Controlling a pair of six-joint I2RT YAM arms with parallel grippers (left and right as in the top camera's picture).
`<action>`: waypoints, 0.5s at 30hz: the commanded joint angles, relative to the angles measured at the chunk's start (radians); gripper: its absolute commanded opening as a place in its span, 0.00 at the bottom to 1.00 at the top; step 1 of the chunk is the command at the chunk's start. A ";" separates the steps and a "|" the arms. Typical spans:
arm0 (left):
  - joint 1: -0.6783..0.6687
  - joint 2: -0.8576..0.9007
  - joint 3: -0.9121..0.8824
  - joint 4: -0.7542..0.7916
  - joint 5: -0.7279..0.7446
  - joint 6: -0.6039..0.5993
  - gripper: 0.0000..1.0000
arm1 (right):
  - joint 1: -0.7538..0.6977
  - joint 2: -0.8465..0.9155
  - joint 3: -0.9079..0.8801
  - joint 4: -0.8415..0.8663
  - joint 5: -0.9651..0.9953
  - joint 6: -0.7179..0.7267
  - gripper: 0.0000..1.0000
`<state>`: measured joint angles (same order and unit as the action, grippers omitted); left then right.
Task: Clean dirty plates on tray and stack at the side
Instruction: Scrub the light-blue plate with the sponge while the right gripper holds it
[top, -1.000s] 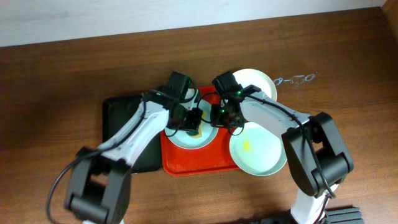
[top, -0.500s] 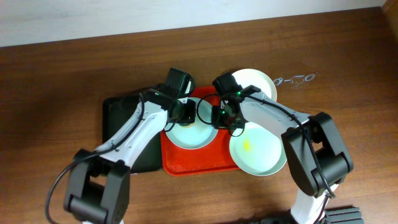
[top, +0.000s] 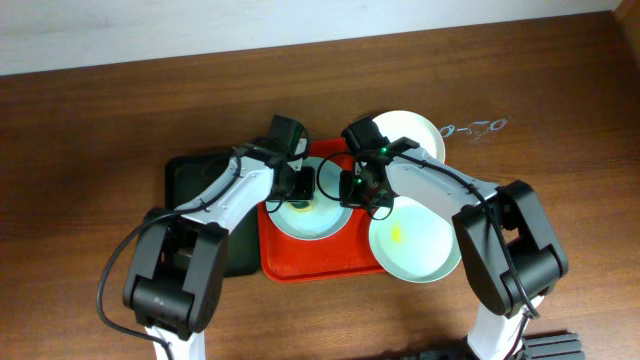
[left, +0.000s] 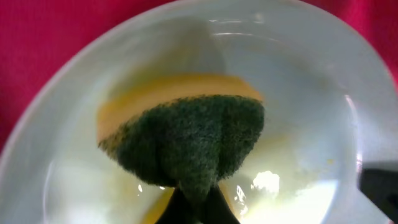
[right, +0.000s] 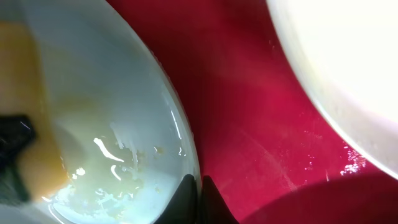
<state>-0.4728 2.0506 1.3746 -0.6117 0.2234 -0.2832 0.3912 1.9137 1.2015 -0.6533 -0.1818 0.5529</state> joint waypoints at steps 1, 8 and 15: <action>-0.019 0.058 -0.004 -0.010 0.312 0.046 0.00 | 0.010 0.007 -0.008 -0.004 0.010 0.002 0.04; 0.000 -0.073 0.014 -0.010 0.119 0.045 0.00 | 0.010 0.007 -0.008 -0.004 0.010 -0.006 0.04; 0.027 -0.095 0.014 -0.018 -0.198 0.037 0.00 | 0.010 0.007 -0.008 -0.004 0.010 -0.006 0.04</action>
<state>-0.4534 1.9797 1.3754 -0.6289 0.1352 -0.2581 0.3912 1.9137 1.2015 -0.6533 -0.1818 0.5499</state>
